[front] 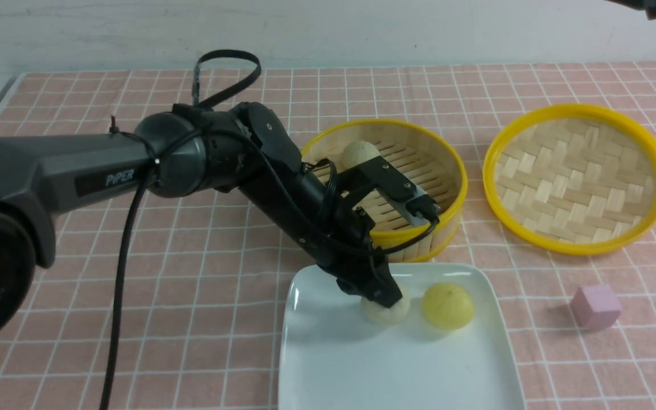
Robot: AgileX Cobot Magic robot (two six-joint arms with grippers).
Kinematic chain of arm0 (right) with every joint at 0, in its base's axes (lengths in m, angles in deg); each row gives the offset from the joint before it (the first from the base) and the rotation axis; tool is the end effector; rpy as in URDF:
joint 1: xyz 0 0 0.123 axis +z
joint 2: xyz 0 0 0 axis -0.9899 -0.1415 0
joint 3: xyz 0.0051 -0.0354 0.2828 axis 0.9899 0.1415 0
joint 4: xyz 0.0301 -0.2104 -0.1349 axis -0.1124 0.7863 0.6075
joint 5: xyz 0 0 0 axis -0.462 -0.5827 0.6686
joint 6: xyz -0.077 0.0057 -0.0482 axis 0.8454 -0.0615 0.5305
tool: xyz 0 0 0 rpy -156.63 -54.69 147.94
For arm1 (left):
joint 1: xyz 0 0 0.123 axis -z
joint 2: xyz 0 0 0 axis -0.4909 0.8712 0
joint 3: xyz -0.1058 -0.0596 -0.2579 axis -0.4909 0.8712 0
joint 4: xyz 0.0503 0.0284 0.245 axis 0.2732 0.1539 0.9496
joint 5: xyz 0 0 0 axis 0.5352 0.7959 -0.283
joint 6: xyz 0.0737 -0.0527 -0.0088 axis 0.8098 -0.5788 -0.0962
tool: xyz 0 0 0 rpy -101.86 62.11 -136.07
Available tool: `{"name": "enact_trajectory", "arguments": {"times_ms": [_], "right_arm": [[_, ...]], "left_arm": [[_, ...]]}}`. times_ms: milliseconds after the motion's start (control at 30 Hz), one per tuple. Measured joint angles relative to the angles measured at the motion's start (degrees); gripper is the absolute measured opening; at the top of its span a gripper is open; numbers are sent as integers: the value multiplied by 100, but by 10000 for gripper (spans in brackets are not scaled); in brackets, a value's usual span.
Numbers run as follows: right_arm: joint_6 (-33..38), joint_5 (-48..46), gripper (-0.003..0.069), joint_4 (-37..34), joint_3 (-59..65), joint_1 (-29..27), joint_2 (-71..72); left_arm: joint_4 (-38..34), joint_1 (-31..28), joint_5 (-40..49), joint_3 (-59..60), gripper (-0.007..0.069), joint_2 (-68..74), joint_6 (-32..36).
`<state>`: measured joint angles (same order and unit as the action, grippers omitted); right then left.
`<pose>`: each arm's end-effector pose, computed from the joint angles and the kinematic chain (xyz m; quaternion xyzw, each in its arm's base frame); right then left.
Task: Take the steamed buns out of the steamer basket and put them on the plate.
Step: Use the left arm to put the steamed stuffed bun into the plate, then use the left arm to grab the steamed stuffed bun that is closest to it
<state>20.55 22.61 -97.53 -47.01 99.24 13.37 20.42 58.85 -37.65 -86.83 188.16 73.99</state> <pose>0.2333 0.1248 0.4900 -0.4773 0.6792 0.1733 0.5300 0.3347 -0.2447 0.1838 0.5193 0.7927 -0.2706 0.1696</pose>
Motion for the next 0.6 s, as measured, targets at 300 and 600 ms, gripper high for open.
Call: {"name": "enact_trajectory", "arguments": {"times_ms": [300, 600], "right_arm": [[0, -4, 440, 0, 0, 0, 0], [0, -25, 440, 0, -2, 0, 0]], "left_arm": [[179, -16, -469, -164, 601, -847, -487], [634, -16, -2239, -198, 531, -1668, -654]]}}
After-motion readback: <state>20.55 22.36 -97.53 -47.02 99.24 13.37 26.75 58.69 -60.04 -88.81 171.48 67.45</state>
